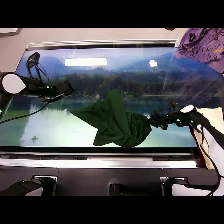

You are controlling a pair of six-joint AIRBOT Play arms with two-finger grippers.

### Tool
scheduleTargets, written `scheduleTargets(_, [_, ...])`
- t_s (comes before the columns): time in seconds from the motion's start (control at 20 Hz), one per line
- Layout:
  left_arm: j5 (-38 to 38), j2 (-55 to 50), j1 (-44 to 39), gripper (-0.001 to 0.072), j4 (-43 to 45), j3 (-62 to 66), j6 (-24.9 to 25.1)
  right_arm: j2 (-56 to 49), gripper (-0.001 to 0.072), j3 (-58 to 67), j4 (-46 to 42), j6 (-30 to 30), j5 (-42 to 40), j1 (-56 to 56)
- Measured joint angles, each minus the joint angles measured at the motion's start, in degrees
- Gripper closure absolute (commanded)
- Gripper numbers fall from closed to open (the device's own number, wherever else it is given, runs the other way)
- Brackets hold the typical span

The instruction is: Fold the clothes and pants, and hang the long-sleeved shirts on hangers.

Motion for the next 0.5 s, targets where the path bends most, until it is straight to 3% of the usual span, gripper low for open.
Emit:
scheduleTargets(0.25, [1.4, 0.0, 7.9, 0.0033, -0.9, -5.8, 0.6, 2.0, 0.0687, 0.2, 0.5, -0.9, -0.7, 0.0])
scheduleTargets(0.5, [9.7, -1.8, 16.0, 0.0033, -15.7, -18.3, 10.4, 5.7, 0.0687, 0.2, 0.8, -1.0, -0.7, 0.0])
